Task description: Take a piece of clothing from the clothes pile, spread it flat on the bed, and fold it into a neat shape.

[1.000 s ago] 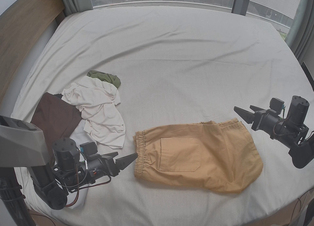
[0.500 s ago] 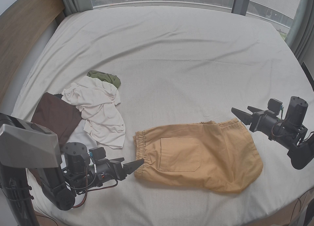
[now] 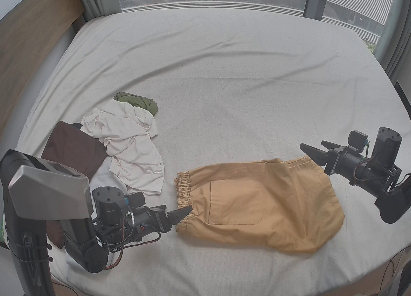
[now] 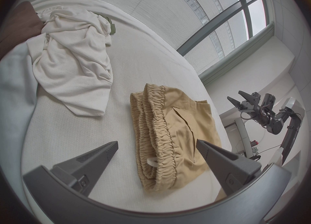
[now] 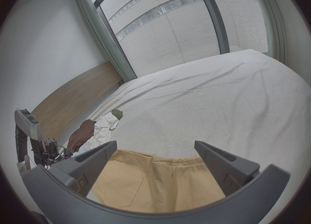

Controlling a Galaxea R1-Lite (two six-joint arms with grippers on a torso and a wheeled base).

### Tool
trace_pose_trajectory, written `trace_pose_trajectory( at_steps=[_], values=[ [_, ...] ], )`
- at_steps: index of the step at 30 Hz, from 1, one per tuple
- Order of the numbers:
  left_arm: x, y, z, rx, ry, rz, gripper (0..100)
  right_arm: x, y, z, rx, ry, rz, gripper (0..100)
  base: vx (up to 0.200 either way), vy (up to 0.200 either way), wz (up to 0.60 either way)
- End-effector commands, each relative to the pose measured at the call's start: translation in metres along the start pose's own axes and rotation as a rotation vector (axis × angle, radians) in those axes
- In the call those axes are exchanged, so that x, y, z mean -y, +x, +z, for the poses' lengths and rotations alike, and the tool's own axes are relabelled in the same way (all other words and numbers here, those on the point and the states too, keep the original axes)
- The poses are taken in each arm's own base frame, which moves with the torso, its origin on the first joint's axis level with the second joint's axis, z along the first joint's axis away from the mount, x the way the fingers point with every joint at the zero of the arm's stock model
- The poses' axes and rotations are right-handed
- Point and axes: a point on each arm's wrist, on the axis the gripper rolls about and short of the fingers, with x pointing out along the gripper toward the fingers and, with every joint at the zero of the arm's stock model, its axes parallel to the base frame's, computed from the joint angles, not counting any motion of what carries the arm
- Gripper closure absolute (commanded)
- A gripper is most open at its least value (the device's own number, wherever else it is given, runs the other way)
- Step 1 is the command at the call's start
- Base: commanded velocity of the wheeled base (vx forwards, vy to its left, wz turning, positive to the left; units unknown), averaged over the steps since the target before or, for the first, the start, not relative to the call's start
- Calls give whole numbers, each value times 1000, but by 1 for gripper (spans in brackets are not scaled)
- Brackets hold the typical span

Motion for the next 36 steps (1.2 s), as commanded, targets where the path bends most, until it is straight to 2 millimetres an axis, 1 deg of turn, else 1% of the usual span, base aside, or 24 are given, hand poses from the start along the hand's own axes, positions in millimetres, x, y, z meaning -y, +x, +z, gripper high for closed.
trace_pose_trajectory(
  at_steps=[1,5,7,11,13,15,19,24,29,30,36],
  values=[
    [-3,9,-8,-14,-11,8,0,-3,1,-1,-3,1,9,0,0,0,0],
    [-2,15,-12,-18,-17,16,0,-6,2,-1,-4,1,20,0,0,0,0],
    [1,22,-13,-9,-19,7,0,-6,1,0,0,-1,22,0,0,0,0],
    [-1,32,-17,-10,-27,2,0,-6,1,0,-1,0,22,0,0,0,0],
    [-1,38,-14,16,-30,-1,0,-7,1,0,0,-1,24,0,0,0,0],
    [0,40,-11,29,-33,-1,0,-7,1,0,-1,-1,25,0,0,0,0],
    [7,48,-9,47,-73,-28,0,-8,1,0,-1,-1,27,0,0,0,0],
    [8,59,-19,34,-90,-33,0,-8,1,-1,-2,-1,25,0,0,0,0],
    [3,62,-22,40,-95,-4,0,-8,1,0,-1,-1,27,0,0,0,0],
    [3,61,-22,42,-102,3,100,-8,1,-1,-2,-1,25,0,0,0,0],
    [2,57,-21,46,-137,21,100,-9,2,-2,-6,0,27,0,0,0,0]
  ],
)
